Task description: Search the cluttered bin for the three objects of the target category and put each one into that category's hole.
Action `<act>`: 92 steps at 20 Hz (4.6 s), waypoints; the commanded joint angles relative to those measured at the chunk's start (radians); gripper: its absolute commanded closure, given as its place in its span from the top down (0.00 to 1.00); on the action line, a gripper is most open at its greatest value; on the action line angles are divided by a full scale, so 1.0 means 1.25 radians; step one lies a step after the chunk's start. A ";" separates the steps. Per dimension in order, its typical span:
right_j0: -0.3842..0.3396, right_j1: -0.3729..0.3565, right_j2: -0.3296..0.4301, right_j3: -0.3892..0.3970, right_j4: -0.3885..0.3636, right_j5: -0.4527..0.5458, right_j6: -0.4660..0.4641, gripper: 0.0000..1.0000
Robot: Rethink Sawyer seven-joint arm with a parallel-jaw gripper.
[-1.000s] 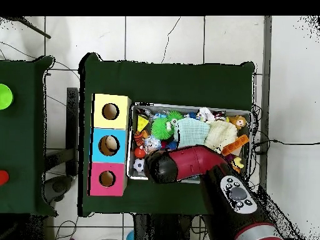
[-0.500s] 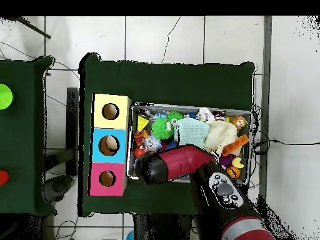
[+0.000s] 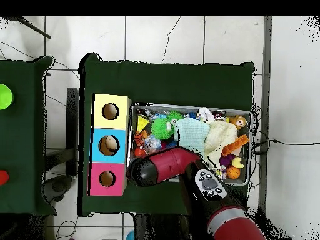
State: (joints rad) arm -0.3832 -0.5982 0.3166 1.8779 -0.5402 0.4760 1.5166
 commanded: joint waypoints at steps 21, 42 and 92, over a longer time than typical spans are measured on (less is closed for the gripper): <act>-0.056 0.021 -0.006 -0.049 -0.002 -0.061 0.049 1.00; -0.046 0.018 -0.011 -0.088 0.012 0.003 0.035 1.00; -0.014 0.060 -0.046 -0.130 -0.007 -0.058 0.070 1.00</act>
State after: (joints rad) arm -0.4081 -0.5531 0.2673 1.8090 -0.5400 0.4063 1.5166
